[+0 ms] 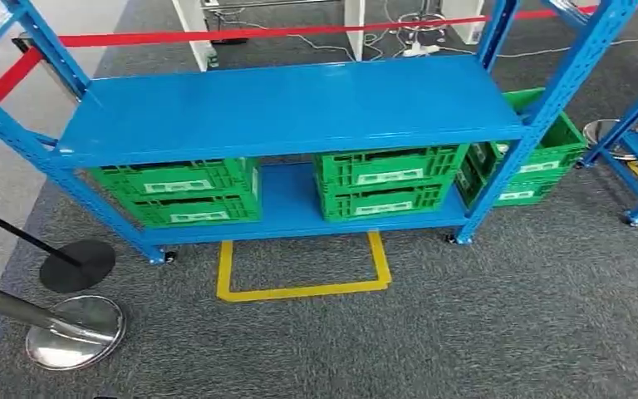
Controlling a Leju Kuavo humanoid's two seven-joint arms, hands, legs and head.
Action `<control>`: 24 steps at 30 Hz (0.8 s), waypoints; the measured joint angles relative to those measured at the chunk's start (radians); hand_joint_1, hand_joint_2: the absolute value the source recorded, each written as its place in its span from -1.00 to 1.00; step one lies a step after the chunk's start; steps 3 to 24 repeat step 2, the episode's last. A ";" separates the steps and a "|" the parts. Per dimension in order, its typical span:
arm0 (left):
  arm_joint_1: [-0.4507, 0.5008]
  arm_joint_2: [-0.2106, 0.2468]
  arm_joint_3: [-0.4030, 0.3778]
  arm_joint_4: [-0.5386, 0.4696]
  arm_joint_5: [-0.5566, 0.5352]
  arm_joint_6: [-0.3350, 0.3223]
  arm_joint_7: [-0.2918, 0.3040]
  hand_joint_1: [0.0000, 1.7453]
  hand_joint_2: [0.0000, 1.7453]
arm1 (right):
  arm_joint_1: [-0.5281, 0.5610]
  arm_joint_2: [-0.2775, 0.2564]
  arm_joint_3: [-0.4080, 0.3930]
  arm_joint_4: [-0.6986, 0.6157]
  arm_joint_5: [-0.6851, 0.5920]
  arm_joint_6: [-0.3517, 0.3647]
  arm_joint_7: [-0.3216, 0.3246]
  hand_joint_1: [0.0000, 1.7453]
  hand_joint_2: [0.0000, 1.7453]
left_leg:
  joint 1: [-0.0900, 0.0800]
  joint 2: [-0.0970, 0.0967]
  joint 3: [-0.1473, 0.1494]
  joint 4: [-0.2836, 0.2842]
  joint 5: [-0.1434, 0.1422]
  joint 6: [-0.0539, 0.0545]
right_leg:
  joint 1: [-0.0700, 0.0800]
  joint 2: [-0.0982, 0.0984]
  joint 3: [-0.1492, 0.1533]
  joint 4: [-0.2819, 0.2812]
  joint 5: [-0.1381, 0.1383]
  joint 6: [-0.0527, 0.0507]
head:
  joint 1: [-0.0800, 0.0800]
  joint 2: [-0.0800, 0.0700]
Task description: Take the parts from the cabinet and place them on the table.
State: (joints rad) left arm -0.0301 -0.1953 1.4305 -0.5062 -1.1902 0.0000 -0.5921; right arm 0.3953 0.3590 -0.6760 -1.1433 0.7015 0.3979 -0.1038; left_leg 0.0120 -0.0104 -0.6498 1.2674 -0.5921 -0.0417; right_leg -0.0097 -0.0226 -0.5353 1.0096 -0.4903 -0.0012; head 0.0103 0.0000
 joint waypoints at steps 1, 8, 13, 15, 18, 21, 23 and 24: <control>0.003 0.000 0.000 0.000 0.000 0.000 0.000 -1.00 -1.00 | 0.000 0.000 0.000 0.000 0.000 0.000 0.000 -1.00 -1.00 | -0.002 0.000 -0.031 0.024 -0.031 0.004 | 0.003 -0.010 0.015 -0.002 -0.011 -0.002 | 0.000 0.000; 0.007 0.001 0.000 0.001 0.000 0.000 0.000 -1.00 -1.00 | 0.000 0.000 0.000 0.000 0.000 0.000 0.000 -1.00 -1.00 | -0.006 0.000 -0.046 0.016 -0.033 0.009 | 0.006 -0.020 0.032 -0.003 -0.023 -0.003 | -0.001 0.000; 0.007 0.001 0.000 0.001 0.000 0.000 0.000 -1.00 -1.00 | 0.000 0.000 0.000 0.000 0.000 0.000 0.000 -1.00 -1.00 | -0.006 0.000 -0.046 0.016 -0.033 0.009 | 0.006 -0.020 0.032 -0.003 -0.023 -0.003 | -0.001 0.000; 0.007 0.001 0.000 0.001 0.000 0.000 0.000 -1.00 -1.00 | 0.000 0.000 0.000 0.000 0.000 0.000 0.000 -1.00 -1.00 | -0.006 0.000 -0.046 0.016 -0.033 0.009 | 0.006 -0.020 0.032 -0.003 -0.023 -0.003 | -0.001 0.000; 0.007 0.001 0.000 0.001 0.000 0.000 0.000 -1.00 -1.00 | 0.000 0.000 0.000 0.000 0.000 0.000 0.000 -1.00 -1.00 | -0.006 0.000 -0.046 0.016 -0.033 0.009 | 0.006 -0.020 0.032 -0.003 -0.023 -0.003 | -0.001 0.000; 0.007 0.001 0.000 0.001 0.000 0.000 0.000 -1.00 -1.00 | 0.000 0.000 0.000 0.000 0.000 0.000 0.000 -1.00 -1.00 | -0.006 0.000 -0.046 0.016 -0.033 0.009 | 0.006 -0.020 0.032 -0.003 -0.023 -0.003 | -0.001 0.000; 0.007 0.001 0.000 0.001 0.000 0.000 0.000 -1.00 -1.00 | 0.000 0.000 0.000 0.000 0.000 0.000 0.000 -1.00 -1.00 | -0.006 0.000 -0.046 0.016 -0.033 0.009 | 0.006 -0.020 0.032 -0.003 -0.023 -0.003 | -0.001 0.000; 0.007 0.001 0.000 0.001 0.000 0.000 0.000 -1.00 -1.00 | 0.000 0.000 0.000 0.000 0.000 0.000 0.000 -1.00 -1.00 | -0.006 0.000 -0.046 0.016 -0.033 0.009 | 0.006 -0.020 0.032 -0.003 -0.023 -0.003 | -0.001 0.000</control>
